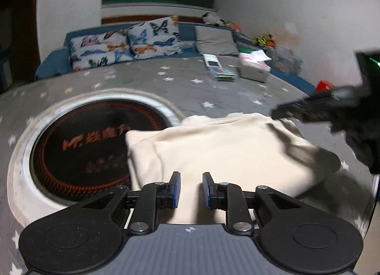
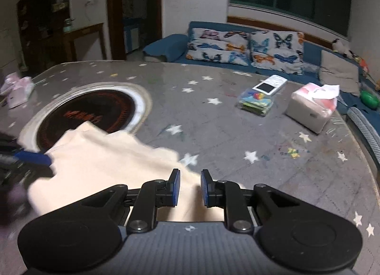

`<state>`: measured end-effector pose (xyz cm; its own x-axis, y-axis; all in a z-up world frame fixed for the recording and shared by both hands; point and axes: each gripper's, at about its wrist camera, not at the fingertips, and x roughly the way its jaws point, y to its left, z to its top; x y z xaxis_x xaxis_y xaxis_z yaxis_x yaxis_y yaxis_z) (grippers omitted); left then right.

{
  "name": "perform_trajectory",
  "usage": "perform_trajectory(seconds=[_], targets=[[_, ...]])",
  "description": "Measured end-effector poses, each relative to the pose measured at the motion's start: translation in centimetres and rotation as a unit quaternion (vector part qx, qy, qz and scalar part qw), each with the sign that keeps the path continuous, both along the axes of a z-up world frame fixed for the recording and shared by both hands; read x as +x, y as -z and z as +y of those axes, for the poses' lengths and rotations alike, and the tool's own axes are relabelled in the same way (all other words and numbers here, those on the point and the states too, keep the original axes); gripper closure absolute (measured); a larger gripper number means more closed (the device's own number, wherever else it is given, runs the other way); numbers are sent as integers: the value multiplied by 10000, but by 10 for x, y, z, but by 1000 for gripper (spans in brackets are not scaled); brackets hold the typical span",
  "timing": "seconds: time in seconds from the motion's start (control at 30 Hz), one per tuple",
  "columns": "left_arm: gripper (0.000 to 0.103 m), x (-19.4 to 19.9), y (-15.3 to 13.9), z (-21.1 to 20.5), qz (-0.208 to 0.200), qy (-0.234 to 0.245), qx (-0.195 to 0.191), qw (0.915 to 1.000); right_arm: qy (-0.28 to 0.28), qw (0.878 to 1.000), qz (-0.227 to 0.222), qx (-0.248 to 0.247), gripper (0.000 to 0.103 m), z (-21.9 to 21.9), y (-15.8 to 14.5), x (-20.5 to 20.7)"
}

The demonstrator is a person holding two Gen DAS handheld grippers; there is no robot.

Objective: Fold clothes

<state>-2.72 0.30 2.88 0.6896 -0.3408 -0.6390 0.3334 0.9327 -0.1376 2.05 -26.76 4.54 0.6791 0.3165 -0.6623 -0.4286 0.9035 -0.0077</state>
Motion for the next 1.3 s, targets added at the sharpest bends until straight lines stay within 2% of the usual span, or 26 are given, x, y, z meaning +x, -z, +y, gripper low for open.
perform_trajectory(seconds=[0.2,0.37,0.5,0.77,1.0,1.13,1.3], targets=[[79,-1,-10,4,-111,-83,-147,9998,-266,9996,72,-7,86,4,-4,-34],[79,7,1,7,8,-193,2,9998,-396,9990,187,-43,86,3,0,-62],[78,6,4,10,42,-195,-47,9998,-368,9989,271,-133,86,-1,11,-73],[78,-2,4,8,143,-187,-123,9996,-520,9970,211,-529,87,-2,13,-80],[77,-25,4,-5,213,99,-216,9995,-542,9950,321,-774,87,-16,11,-93],[76,-28,-1,-10,231,234,-158,9993,-491,9955,479,-655,88,-25,3,-93],[76,-12,-14,-15,105,275,-118,9995,-467,9975,328,-413,87,-21,-9,-76]])
